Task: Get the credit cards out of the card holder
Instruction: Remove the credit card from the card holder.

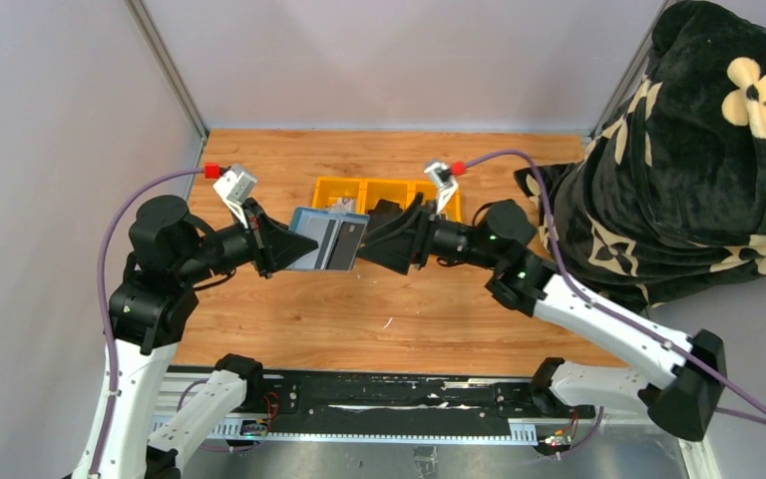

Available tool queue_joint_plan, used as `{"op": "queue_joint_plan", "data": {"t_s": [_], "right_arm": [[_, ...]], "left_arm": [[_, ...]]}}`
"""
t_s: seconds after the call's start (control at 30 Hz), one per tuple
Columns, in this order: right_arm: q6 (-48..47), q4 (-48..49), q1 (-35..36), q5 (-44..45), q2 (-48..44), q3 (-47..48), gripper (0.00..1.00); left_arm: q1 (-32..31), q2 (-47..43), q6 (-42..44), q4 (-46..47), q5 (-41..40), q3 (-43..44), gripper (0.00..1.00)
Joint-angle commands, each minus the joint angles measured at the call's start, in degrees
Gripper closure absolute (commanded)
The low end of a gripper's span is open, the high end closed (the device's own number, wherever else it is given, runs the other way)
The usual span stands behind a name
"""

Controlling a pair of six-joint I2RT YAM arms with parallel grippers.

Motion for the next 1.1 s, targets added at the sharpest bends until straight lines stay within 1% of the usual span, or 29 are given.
{"op": "queue_joint_plan", "data": {"t_s": [0.0,0.1,0.2,0.3,0.5,0.7,0.9,1.07], "right_arm": [[5.0,11.1,3.1,-6.9,4.8,1.6,0.41],[7.6,15.3,3.6,-8.6,7.1,1.6,0.45],[8.5,16.8,4.1,-9.2,8.5,1.5,0.48],[8.7,17.2,4.3,-9.3,9.2,1.4,0.48],[9.0,16.9,4.5,-8.8,10.1,1.4,0.48],[9.0,17.2,4.9,-8.6,11.1,2.8,0.5],[11.3,21.8,5.6,-9.7,13.1,3.7,0.52],[11.7,22.9,6.3,-9.1,14.1,4.6,0.54]], "left_arm": [[0.4,-1.5,-4.7,6.3,5.5,-1.3,1.0],[0.4,-2.1,-7.0,8.6,8.5,-2.1,1.0],[0.4,-2.3,-8.0,9.6,10.1,-2.8,1.0],[0.4,-2.2,-9.2,10.7,12.0,-3.5,1.0],[0.4,-3.2,-15.3,17.7,16.8,-5.1,1.0],[0.4,-3.6,-19.2,20.7,20.1,-6.0,1.0],[0.4,-4.4,-23.8,25.6,22.5,-7.6,1.0],[0.4,-4.7,-25.1,27.1,23.0,-8.3,0.95]]}}
